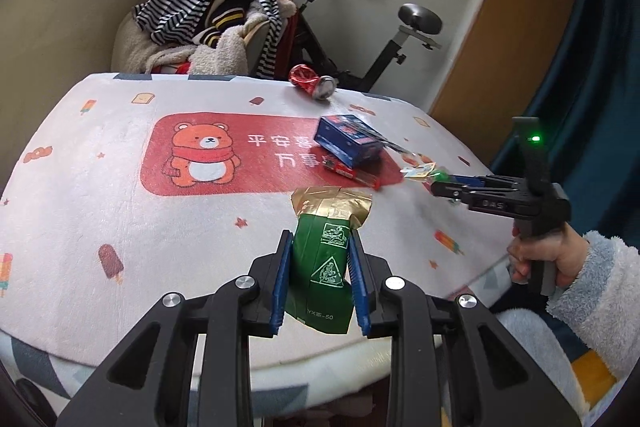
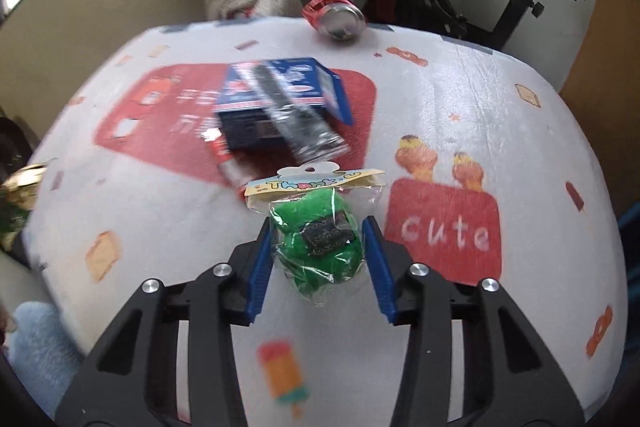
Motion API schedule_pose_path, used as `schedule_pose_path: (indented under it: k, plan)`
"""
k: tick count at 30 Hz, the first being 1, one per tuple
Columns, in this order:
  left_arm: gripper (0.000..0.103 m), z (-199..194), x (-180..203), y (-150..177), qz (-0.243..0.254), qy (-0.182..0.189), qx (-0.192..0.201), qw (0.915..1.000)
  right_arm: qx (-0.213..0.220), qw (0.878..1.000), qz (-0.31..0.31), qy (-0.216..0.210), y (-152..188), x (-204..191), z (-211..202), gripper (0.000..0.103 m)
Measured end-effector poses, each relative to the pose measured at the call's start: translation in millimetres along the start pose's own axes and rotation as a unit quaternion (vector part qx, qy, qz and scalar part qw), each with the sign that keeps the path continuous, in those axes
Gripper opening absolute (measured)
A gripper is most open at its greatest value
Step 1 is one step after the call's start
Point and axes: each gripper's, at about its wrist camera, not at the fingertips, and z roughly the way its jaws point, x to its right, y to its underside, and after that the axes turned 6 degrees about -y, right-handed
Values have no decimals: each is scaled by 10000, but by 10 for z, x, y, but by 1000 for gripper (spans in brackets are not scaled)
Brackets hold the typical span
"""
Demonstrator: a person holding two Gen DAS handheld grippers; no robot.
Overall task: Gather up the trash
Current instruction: 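Carry the green packet to the bin and open the left tool while right carries the toy bag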
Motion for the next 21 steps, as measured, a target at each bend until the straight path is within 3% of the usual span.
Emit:
schedule_pose_path:
  k: [5, 10, 15, 21]
  plan:
    - [27, -288, 106, 190, 106, 132, 110, 9998, 401, 9970, 48, -665, 398, -208, -505, 45]
    - [27, -466, 180, 461, 261, 195, -28, 9995, 741, 9901, -59, -1191, 801, -421, -765, 45]
    - [27, -498, 247, 776, 379, 384, -284, 9981, 837, 9865, -205, -1393, 1096, -623, -861, 45]
    - [27, -462, 302, 1078, 500, 565, -427, 9962, 931, 9828, -456, -1530, 1225, -854, -954, 45]
